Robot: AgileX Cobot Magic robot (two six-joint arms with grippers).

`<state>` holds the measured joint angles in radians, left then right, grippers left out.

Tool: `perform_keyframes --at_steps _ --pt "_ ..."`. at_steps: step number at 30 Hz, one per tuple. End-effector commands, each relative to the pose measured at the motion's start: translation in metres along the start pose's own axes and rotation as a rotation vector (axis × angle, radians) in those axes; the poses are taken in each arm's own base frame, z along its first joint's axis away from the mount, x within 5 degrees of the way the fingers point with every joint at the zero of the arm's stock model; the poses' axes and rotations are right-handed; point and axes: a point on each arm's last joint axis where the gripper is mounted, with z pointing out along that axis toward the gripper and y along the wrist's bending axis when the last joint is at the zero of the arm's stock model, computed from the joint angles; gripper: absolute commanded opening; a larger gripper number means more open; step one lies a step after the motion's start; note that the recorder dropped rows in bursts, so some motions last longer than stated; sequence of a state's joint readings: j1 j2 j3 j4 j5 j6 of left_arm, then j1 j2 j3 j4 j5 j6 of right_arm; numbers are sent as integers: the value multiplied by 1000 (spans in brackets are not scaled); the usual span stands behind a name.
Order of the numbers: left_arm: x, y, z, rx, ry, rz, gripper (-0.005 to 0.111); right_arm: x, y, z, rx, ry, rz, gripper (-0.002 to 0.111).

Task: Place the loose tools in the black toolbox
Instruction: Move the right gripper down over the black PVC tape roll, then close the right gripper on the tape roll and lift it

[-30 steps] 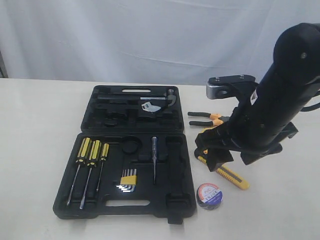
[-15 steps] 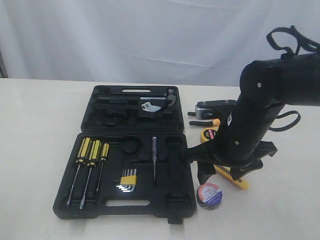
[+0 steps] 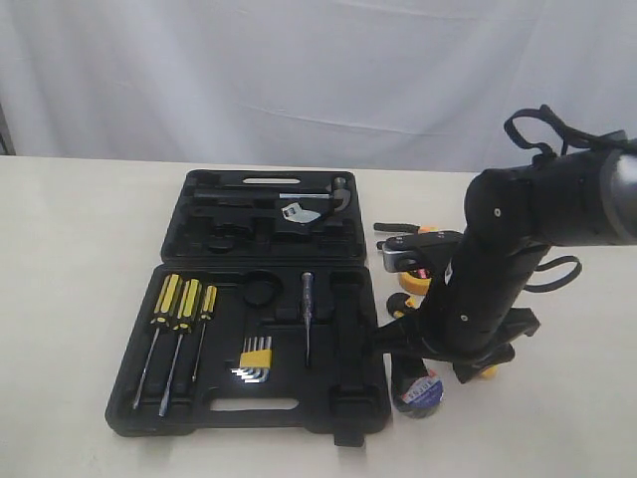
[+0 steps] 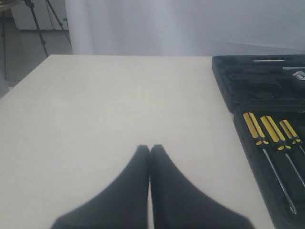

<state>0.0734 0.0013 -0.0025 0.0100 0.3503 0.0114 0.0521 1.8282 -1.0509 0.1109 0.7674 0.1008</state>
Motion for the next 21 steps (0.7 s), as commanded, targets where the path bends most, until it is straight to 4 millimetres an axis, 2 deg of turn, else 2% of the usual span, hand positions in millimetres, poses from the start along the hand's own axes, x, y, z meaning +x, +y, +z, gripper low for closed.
perform_keyframes --at_steps 1,10,21 --pt "0 -1 0 8 -7 -12 0 0 0 5 2 5 -26 68" --pt "0 -1 0 8 -7 -12 0 1 -2 24 12 54 -39 68" --pt "0 -1 0 8 -7 -12 0 -5 -2 26 8 -4 -46 68"
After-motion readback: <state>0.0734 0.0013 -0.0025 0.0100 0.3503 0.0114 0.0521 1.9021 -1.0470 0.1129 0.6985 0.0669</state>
